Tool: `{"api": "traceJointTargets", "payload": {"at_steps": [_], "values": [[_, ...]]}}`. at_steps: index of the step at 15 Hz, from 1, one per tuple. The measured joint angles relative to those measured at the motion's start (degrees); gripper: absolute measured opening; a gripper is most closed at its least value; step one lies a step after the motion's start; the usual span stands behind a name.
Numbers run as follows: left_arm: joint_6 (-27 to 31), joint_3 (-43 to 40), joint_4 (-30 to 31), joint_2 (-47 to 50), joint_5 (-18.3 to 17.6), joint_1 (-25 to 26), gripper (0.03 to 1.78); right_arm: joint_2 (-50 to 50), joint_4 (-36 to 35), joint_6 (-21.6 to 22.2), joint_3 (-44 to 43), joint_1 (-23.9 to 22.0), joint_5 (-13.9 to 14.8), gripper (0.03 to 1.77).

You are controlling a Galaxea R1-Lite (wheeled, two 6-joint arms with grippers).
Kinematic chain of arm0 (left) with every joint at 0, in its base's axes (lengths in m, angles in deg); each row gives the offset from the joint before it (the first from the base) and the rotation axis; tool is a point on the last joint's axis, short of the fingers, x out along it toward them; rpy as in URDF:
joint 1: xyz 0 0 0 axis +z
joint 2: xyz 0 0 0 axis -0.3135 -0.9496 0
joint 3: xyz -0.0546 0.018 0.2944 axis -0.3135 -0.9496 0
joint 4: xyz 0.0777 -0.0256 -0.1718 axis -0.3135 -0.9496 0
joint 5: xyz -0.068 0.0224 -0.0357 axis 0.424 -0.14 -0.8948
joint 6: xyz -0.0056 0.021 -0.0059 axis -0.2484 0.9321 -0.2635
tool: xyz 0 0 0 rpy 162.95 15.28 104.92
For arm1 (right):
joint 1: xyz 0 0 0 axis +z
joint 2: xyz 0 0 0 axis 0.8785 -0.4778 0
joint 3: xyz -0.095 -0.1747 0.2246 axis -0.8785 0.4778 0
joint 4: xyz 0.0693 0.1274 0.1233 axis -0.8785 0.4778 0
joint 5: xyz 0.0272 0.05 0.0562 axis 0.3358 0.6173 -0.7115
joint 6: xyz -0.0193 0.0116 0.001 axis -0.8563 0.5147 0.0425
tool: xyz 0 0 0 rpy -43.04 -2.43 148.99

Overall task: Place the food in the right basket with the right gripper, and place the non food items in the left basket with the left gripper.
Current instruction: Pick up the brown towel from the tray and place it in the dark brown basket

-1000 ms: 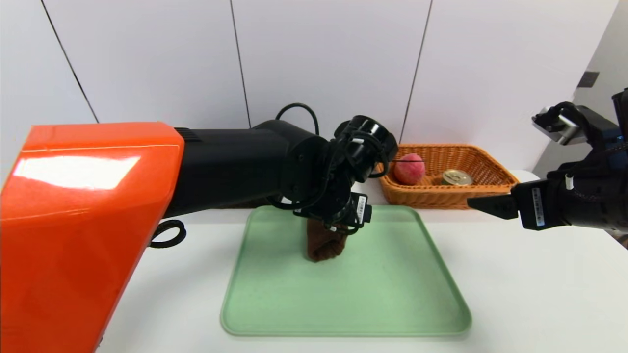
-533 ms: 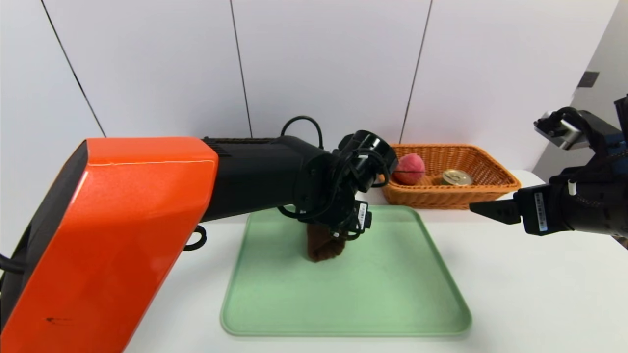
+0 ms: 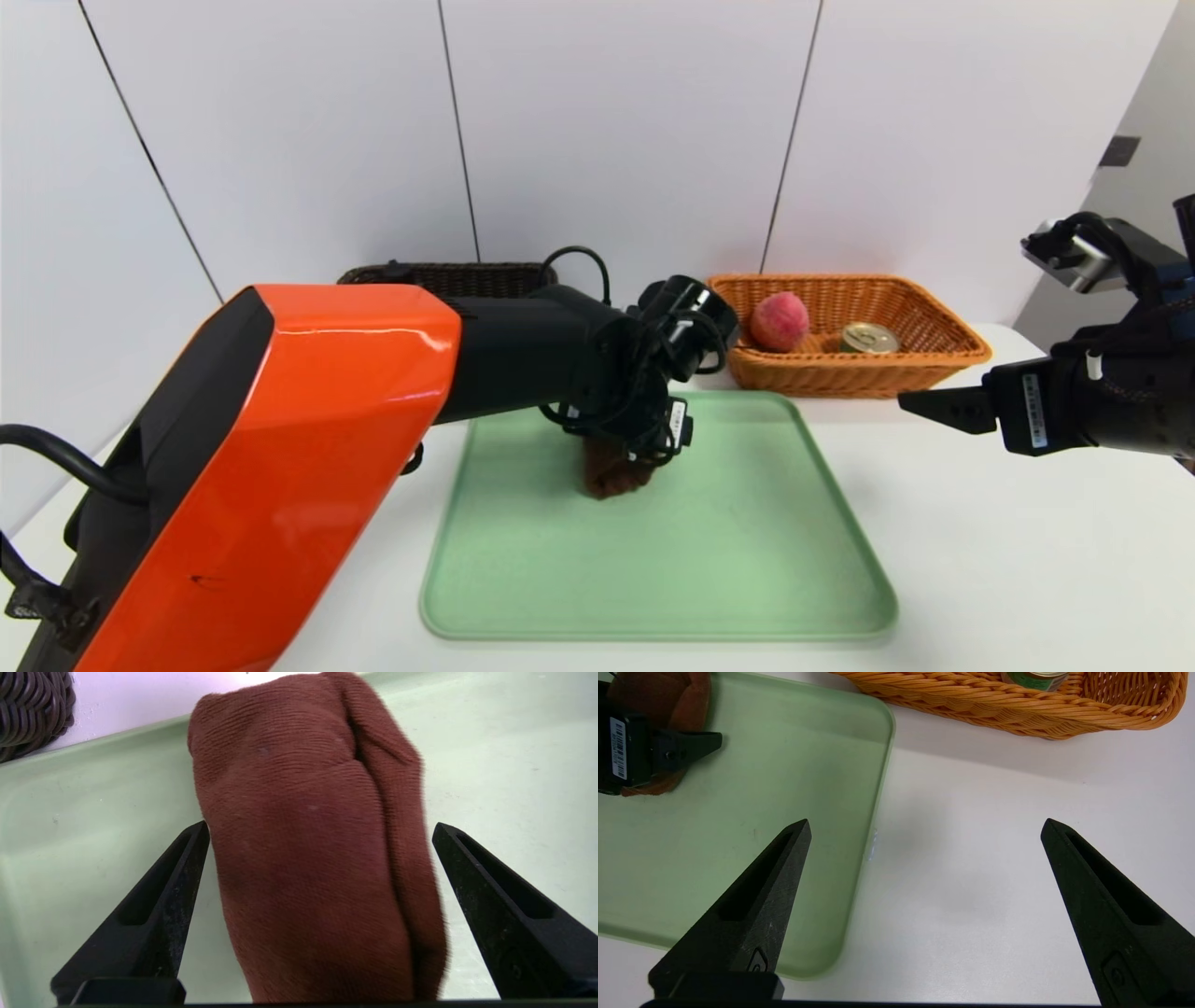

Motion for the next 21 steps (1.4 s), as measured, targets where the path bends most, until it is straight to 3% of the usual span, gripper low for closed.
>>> {"api": "traceJointTargets", "payload": {"at_steps": [1, 4, 9, 21], "values": [[-0.06, 0.00, -0.01, -0.35, 0.00, 0.07, 1.66, 0.02, -0.02, 0.02, 0.00, -0.05, -0.05, 1.70], [-0.15, -0.02, 0.35, -1.01, 0.05, 0.21, 1.16, 0.05, -0.02, -0.05, -0.02, -0.27, -0.05, 1.70], [0.11, -0.05, -0.09, -0.63, 0.00, 0.18, 0.60, -0.15, 0.00, -0.18, -0.46, -0.74, -0.24, 1.70], [8.16, -0.09, -2.90, 20.63, -0.04, 1.43, 0.57, -0.21, 0.00, -0.18, -0.05, -0.80, -0.27, 1.70]]}}
